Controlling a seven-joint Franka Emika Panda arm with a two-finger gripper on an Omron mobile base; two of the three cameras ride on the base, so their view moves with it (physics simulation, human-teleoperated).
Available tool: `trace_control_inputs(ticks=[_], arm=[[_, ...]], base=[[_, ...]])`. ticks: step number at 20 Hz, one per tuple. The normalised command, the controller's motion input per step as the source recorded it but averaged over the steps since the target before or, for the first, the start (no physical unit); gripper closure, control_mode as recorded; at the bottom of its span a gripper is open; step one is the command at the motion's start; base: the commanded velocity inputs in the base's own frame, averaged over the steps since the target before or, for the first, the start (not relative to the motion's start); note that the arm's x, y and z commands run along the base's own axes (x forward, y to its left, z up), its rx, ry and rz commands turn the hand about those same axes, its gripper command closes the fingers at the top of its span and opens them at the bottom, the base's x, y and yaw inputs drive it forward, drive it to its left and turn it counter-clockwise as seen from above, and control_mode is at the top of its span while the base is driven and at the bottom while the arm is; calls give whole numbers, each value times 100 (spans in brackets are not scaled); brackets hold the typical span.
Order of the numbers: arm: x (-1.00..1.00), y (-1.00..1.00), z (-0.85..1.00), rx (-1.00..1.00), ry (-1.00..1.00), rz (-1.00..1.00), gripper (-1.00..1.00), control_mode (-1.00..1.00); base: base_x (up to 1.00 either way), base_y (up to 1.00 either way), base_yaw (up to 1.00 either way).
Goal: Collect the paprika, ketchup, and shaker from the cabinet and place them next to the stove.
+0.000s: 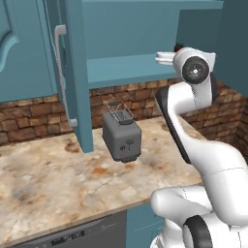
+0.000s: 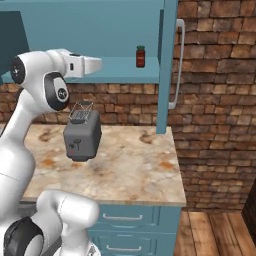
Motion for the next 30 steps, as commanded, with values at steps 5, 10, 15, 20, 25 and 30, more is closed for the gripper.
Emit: trace_control_inputs(ticks=[5, 10, 15, 20, 25, 30], arm=[[53, -8, 0, 0, 0, 8, -100, -100], [44, -31, 0, 1, 0, 11, -100, -100], [34, -31, 0, 0, 0, 10, -100, -100], [25, -25, 0, 0, 0, 6, -100, -100], [25, -17, 0, 0, 0, 4, -100, -100], [28, -13, -1, 0, 0, 0, -100, -100]], base=[[0, 0, 0], [0, 0, 0], [0, 0, 0], [0, 0, 0], [0, 0, 0], [0, 0, 0]])
